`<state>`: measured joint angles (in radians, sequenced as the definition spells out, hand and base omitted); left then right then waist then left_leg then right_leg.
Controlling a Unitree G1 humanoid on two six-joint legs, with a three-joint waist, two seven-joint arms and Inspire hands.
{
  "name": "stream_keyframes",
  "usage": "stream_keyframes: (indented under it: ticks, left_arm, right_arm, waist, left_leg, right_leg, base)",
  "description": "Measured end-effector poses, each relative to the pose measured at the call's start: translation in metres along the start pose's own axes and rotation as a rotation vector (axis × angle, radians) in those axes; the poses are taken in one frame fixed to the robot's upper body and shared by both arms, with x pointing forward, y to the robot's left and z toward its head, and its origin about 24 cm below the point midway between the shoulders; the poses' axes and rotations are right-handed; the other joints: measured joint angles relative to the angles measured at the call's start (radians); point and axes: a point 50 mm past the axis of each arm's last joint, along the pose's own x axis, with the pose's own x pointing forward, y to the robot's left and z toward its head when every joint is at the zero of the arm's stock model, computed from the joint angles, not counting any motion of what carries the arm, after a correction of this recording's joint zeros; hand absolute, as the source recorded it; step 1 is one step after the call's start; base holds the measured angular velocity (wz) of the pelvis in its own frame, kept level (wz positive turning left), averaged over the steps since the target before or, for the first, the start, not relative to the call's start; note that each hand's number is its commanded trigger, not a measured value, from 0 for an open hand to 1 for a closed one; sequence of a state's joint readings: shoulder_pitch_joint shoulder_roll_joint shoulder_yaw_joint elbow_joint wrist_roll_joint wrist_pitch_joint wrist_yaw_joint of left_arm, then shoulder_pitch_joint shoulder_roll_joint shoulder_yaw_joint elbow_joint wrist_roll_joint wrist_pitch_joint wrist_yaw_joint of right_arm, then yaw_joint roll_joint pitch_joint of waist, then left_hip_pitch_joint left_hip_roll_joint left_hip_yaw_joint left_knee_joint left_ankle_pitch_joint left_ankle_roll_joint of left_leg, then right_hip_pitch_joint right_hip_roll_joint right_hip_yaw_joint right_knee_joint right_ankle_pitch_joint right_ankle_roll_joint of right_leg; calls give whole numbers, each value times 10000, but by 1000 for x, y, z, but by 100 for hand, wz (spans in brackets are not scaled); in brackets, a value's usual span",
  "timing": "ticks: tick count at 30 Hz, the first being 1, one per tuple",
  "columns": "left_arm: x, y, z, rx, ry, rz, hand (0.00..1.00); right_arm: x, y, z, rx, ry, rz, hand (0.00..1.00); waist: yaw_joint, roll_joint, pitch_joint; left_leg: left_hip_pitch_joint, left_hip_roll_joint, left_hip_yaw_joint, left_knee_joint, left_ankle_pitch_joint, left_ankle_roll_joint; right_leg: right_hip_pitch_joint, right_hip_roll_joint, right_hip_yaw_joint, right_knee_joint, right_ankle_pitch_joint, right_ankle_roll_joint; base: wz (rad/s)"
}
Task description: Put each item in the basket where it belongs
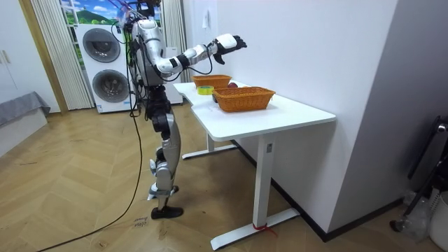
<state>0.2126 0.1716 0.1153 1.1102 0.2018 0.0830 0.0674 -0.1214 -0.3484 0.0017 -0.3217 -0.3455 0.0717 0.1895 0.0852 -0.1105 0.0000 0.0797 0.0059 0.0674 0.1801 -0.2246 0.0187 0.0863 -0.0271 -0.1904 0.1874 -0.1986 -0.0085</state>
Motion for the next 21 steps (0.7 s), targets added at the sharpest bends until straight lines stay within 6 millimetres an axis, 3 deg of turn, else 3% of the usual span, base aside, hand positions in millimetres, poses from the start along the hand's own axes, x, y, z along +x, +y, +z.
stream_keyframes:
  ticks: [6, 15, 21]
  left_arm:
    - [1, 1, 2, 11, -14, 15, 0]
    - [2, 7, 10, 117, -202, 149, 0]
    - [2, 8, 12, 142, -254, 84, 0]
  right_arm:
    - [0, 7, -2, -301, 234, 1147, 0]
    - [-1, 11, -8, -317, 599, 2099, 0]
    - [-2, 18, -10, -146, 783, 2880, 0]
  waist:
    - [36, -32, 17]
    - [57, -256, 82]
    - [139, -290, 73]
  left_leg:
    - [-11, -2, -13, -1, 0, 0]
    - [-19, -14, -119, -8, 1, 2]
    - [-1, -9, -115, -10, 1, 2]
  right_leg:
    - [3, 12, -10, 0, 0, 0]
    - [21, 21, -46, -17, 3, 3]
    - [-16, 2, -36, -21, 8, 9]
  base:
    - [0]
    - [2]
    - [0]
